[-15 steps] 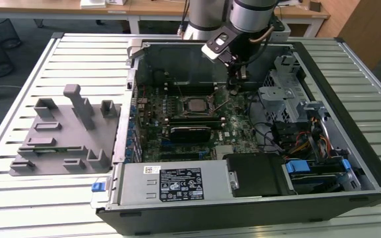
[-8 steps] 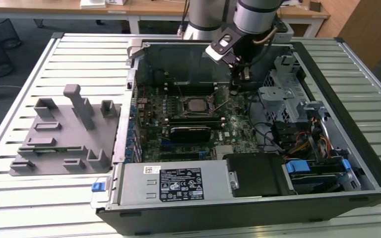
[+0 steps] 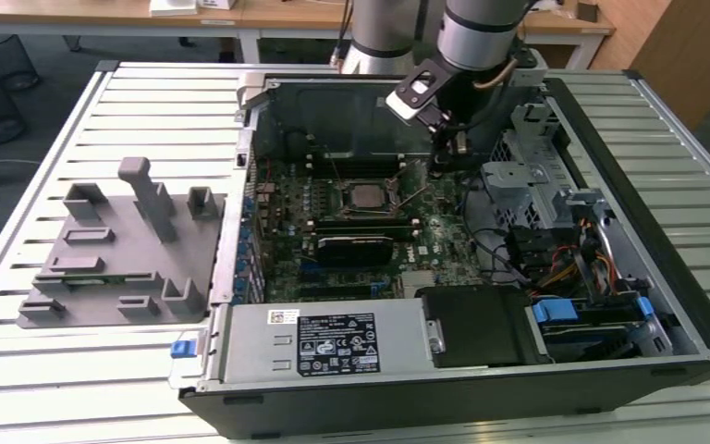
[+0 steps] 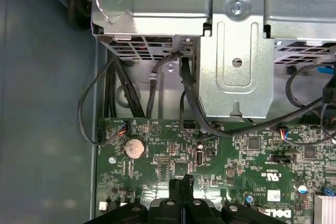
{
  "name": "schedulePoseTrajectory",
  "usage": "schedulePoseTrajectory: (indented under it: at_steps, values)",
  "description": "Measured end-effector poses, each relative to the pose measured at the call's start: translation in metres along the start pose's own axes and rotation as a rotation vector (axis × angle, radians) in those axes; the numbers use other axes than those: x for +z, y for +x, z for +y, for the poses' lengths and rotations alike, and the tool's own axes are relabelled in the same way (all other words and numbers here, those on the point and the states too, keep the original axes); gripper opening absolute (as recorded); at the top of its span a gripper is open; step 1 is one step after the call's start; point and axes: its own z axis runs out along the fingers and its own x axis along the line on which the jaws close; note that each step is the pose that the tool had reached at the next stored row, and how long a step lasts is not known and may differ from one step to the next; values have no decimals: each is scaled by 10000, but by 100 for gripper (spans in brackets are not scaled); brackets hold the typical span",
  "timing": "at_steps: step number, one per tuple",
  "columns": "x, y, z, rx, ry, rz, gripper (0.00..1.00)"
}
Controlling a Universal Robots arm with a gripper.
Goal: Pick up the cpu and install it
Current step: 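Close the cpu cover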
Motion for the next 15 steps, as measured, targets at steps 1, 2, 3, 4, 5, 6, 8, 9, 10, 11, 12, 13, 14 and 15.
schedulePoseTrajectory:
  at_steps: [1,2,3,4,5,6,8,9,10,11,12,13,14,15]
  values:
    - [18,-1,0,0,0,-1,11]
    - [34,-1,0,0,0,-1,11]
    - [47,-2,-2,0,0,0,11]
    - [55,-2,-12,0,-1,0,11]
    - [59,-1,-32,-2,0,-2,11]
    - [62,-1,-60,-2,0,-2,11]
    - [67,0,-126,-1,0,-1,11]
    - [70,0,-157,-2,0,0,11]
    - [73,0,-187,0,0,1,11]
    - [75,1,-209,1,0,0,11]
    - [77,1,-228,-1,1,-1,11]
    - [79,1,-247,-1,1,-2,11]
    - [83,1,-267,-1,0,-2,11]
    - [86,1,-284,0,0,-1,11]
